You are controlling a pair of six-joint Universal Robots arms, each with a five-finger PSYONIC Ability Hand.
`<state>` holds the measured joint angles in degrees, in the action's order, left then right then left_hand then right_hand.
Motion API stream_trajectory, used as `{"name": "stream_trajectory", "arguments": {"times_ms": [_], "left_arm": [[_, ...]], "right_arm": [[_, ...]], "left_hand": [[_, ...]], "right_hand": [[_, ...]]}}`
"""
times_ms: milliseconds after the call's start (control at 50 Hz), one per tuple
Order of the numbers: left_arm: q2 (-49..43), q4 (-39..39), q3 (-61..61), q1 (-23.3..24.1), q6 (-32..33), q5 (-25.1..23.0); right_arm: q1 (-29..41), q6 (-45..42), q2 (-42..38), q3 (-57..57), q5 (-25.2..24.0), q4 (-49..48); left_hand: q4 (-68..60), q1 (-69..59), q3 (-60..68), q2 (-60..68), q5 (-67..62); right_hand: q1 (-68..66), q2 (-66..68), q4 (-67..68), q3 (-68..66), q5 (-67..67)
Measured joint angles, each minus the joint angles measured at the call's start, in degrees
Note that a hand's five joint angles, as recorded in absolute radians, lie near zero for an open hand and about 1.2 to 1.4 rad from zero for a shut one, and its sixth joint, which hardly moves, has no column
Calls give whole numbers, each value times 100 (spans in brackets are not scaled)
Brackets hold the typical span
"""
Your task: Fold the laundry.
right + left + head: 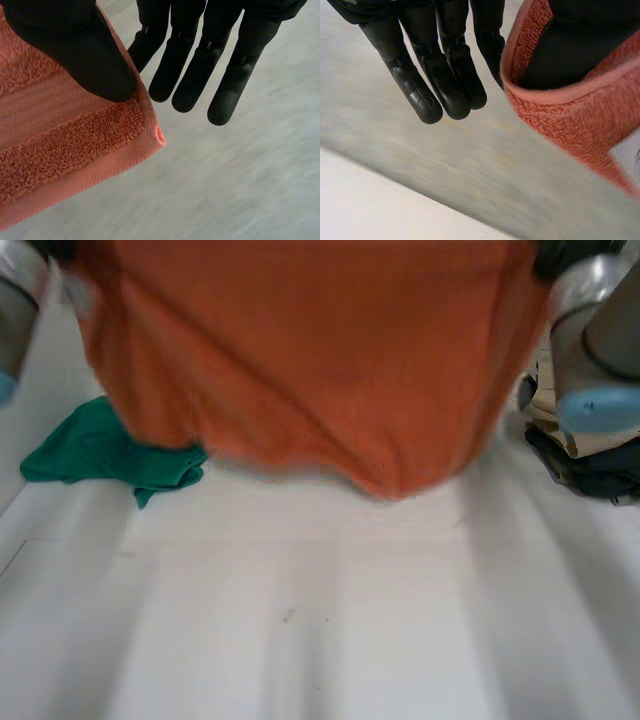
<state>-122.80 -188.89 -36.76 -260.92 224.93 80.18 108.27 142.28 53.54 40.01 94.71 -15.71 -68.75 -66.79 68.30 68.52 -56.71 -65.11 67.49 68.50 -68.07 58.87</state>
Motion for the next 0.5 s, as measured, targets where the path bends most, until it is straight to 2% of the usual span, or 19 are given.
{"name": "stream_trajectory", "arguments": {"times_ms": [60,160,300,500], "left_arm": [[234,-645,16,-94,-1071,47],[340,-726,-216,-248,-1823,38],[254,-445,-961,-400,-1556,-132],[-96,-416,-2714,-736,-938,-708]], "right_arm": [[-6,281,344,233,-82,-927],[12,277,699,823,-310,-1541],[15,113,745,1455,-492,-1413],[-74,66,445,2624,-669,-580]], "left_hand": [[0,0,0,0,-6],[0,0,0,0,-38],[0,0,0,12,-39],[-1,0,11,23,-38]], "right_hand": [[0,0,0,0,1],[0,0,0,0,5],[0,0,1,0,5],[0,0,12,0,5]]}}
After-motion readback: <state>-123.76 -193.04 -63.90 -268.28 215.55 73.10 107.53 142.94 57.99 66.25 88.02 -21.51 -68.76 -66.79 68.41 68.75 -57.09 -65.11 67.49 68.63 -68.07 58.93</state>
